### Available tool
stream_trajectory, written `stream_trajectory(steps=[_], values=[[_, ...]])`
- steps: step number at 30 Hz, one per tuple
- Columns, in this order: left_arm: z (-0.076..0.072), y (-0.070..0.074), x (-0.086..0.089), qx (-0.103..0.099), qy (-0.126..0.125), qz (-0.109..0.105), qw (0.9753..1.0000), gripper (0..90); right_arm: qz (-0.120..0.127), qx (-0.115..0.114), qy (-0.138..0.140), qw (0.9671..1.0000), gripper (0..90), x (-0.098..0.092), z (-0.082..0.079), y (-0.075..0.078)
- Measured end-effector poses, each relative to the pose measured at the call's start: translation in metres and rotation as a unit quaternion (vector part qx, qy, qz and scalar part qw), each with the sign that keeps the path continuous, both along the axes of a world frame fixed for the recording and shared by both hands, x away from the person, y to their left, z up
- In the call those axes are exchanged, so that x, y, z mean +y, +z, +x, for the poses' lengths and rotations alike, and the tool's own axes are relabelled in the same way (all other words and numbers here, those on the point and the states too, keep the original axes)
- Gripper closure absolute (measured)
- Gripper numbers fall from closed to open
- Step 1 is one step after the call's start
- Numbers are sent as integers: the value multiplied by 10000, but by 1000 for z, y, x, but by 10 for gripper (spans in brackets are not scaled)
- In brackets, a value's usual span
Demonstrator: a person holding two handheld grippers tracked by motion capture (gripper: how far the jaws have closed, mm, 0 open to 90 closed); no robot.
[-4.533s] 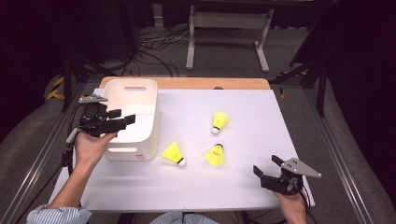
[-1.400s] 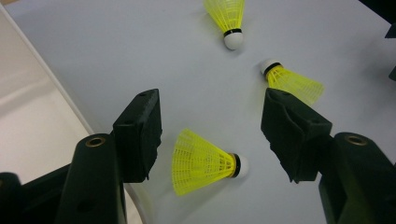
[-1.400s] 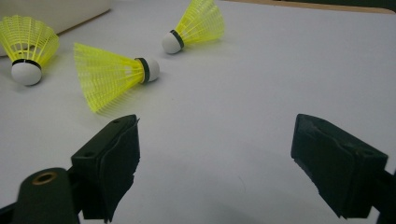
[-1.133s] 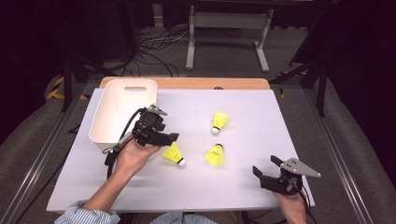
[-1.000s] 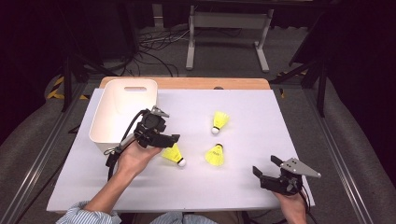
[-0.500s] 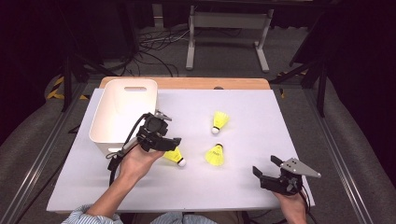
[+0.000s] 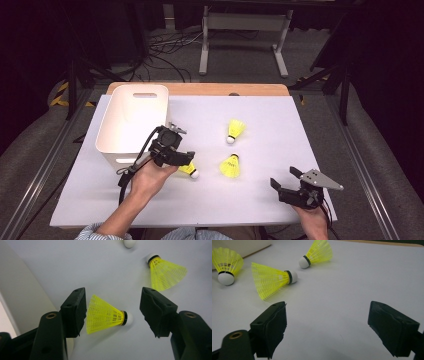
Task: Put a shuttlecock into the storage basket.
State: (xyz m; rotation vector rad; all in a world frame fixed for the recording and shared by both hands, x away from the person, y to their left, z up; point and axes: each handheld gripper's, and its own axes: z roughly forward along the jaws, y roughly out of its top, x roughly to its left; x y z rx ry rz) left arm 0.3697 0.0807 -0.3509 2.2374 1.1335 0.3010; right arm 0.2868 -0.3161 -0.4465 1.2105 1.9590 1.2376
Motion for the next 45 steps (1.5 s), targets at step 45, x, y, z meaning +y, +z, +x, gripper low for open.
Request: stream_trajectory(steps=[45], values=[[7,-38,-30,348,347,822,9954,350,1,10,22,10000,154,0,1,-1]])
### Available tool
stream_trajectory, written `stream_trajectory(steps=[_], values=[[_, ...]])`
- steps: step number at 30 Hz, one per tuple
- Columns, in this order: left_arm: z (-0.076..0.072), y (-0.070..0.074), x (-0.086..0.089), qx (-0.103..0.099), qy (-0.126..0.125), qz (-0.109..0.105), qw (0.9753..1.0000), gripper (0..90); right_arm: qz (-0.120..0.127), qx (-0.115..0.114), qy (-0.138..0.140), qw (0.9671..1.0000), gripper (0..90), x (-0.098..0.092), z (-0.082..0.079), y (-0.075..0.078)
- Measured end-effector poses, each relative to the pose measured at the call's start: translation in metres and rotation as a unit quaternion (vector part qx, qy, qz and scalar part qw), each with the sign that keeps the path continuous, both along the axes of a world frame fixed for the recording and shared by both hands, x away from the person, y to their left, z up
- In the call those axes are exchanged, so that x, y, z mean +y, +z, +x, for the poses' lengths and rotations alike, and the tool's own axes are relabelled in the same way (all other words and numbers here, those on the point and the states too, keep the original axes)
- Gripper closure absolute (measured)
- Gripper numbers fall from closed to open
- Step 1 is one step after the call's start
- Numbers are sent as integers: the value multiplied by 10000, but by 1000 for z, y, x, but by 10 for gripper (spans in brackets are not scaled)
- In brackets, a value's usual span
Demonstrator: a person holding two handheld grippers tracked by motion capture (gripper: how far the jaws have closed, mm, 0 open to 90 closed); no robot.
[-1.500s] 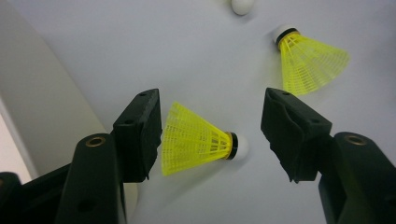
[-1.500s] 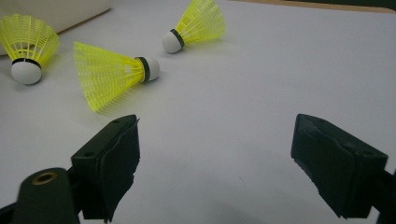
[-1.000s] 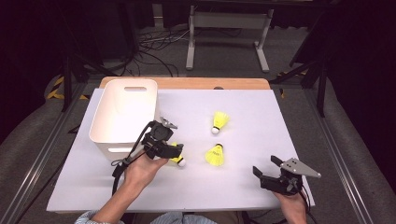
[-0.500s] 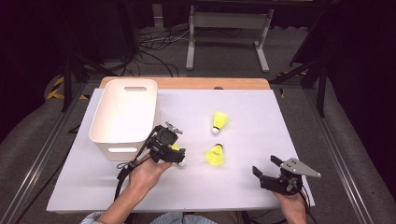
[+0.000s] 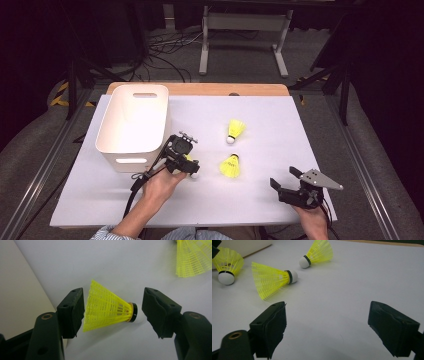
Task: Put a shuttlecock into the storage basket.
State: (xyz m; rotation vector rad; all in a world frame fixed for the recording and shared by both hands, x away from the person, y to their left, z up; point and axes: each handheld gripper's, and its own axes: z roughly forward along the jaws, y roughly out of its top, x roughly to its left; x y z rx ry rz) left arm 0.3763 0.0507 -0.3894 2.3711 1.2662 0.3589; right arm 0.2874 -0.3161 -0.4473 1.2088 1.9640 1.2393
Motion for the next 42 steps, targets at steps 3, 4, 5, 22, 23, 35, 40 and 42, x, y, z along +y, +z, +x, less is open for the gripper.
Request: stream_trajectory(steps=[3,4,5,22,23,35,40,42], values=[[2,-3,-1,42,24,66,10000,344,-13,0,10,10000,154,0,0,0],[3,-4,-1,45,53,46,10000,344,-1,-4,11,10000,154,0,0,0],[3,-4,-1,51,64,31,10000,344,-4,-11,10,10000,154,0,0,0],[10,-14,5,308,94,-222,9992,474,-15,-5,0,10000,154,0,0,0],[10,-15,6,295,91,-230,9993,487,-13,-1,-4,10000,154,0,0,0],[11,-12,9,213,78,-342,9992,654,-24,-4,-7,10000,154,-1,0,0],[10,-11,11,141,86,-357,9992,728,3,7,-32,10000,154,-2,0,0],[10,-11,11,125,66,-350,9993,765,-17,5,-24,10000,154,-1,0,0]])
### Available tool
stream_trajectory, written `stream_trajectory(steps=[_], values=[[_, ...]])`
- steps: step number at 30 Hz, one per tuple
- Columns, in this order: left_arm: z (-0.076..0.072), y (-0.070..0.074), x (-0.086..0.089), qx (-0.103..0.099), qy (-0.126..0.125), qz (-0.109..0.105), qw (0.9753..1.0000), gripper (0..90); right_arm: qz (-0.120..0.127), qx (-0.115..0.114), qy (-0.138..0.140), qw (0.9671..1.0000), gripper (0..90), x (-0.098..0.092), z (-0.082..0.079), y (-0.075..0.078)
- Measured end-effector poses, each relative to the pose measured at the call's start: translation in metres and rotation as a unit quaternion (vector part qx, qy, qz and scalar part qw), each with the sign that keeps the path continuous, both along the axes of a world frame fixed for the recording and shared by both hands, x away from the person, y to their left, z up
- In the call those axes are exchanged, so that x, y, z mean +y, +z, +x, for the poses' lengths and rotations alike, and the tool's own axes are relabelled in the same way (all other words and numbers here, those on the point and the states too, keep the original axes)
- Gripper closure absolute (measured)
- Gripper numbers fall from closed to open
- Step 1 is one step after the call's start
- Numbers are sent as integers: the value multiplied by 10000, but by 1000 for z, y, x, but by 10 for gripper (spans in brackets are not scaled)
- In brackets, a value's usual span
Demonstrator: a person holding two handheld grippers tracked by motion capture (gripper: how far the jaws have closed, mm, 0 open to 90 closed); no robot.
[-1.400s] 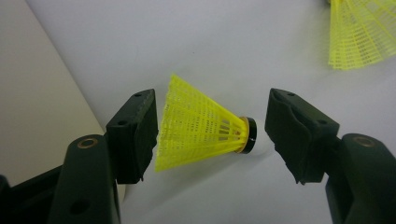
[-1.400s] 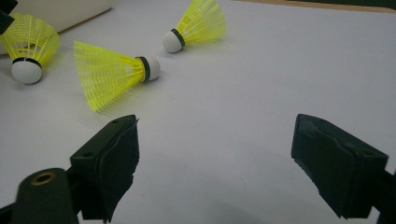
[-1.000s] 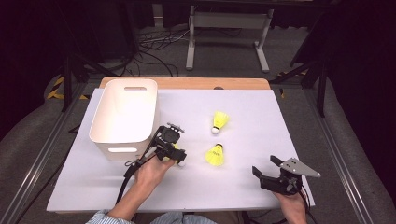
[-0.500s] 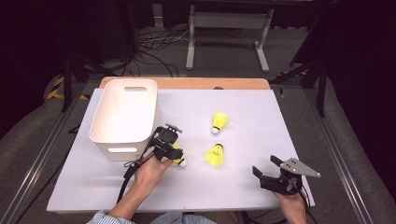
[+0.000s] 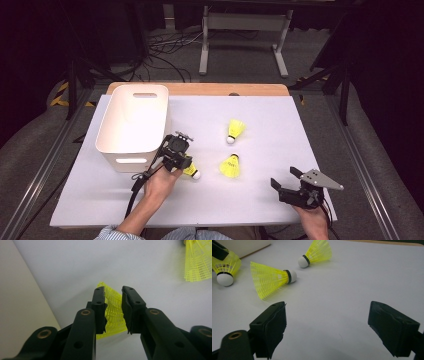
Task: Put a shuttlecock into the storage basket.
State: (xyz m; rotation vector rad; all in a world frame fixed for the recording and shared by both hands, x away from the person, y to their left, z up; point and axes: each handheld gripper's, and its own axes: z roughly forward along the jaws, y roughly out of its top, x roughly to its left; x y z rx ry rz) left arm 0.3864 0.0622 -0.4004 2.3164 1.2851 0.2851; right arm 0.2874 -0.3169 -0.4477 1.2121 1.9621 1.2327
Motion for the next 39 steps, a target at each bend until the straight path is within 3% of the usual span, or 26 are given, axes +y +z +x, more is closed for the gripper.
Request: stream_trajectory(steps=[3,9,22,39], values=[[0,1,2,-113,-11,-59,9999,829,-15,-5,-6,10000,153,0,0,0],[-2,2,0,-153,-64,-33,9999,888,-27,-81,-9,10000,154,0,-2,1],[-1,9,-1,-80,-299,-303,9991,900,-23,-40,-9,10000,154,0,-1,1],[-1,21,-4,-55,-495,-403,9979,900,-17,-55,-2,10000,153,0,-1,1]])
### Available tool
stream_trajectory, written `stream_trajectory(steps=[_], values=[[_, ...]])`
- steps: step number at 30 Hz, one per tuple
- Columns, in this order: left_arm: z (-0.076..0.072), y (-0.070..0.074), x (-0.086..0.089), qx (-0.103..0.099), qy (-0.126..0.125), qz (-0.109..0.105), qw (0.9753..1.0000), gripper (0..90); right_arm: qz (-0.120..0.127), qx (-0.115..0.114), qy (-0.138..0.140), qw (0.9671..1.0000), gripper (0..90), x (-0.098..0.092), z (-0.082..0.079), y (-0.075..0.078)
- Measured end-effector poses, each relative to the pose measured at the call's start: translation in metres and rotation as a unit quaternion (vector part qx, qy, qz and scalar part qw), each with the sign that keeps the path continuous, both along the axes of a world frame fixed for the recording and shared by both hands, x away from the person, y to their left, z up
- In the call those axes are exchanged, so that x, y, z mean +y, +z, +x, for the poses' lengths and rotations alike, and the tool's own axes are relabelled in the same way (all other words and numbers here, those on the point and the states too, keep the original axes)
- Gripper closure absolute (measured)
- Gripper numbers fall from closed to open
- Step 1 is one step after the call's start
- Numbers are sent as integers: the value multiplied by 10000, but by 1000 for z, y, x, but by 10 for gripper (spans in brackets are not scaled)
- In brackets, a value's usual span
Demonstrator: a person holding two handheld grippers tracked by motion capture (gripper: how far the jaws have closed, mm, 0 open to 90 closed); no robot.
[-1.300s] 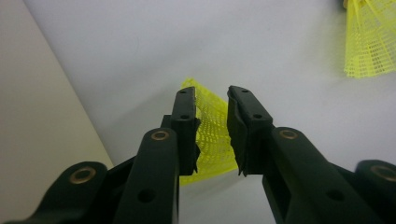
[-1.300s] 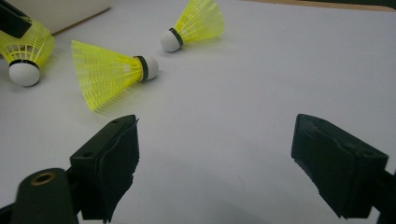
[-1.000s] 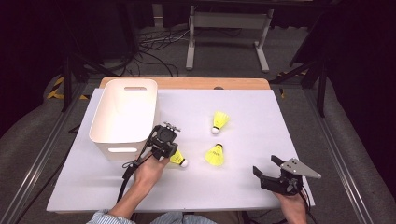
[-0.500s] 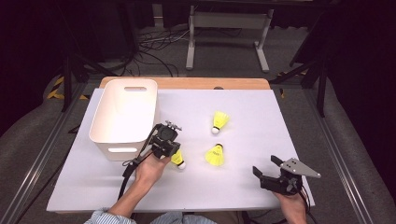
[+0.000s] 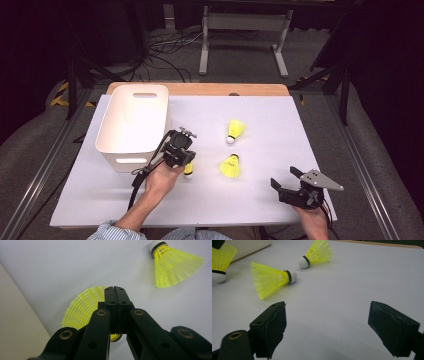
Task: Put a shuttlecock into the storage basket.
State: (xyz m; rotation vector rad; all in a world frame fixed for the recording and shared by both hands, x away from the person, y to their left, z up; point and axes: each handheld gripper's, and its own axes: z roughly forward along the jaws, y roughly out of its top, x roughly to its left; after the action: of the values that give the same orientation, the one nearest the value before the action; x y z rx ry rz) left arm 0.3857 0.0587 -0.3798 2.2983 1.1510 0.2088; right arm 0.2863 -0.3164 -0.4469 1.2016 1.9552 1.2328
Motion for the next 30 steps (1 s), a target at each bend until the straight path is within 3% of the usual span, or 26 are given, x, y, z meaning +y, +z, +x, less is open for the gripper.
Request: stream_trajectory(steps=[30], values=[[1,20,-1,-46,-202,-65,9998,900,-10,-27,12,10000,147,2,1,0]])
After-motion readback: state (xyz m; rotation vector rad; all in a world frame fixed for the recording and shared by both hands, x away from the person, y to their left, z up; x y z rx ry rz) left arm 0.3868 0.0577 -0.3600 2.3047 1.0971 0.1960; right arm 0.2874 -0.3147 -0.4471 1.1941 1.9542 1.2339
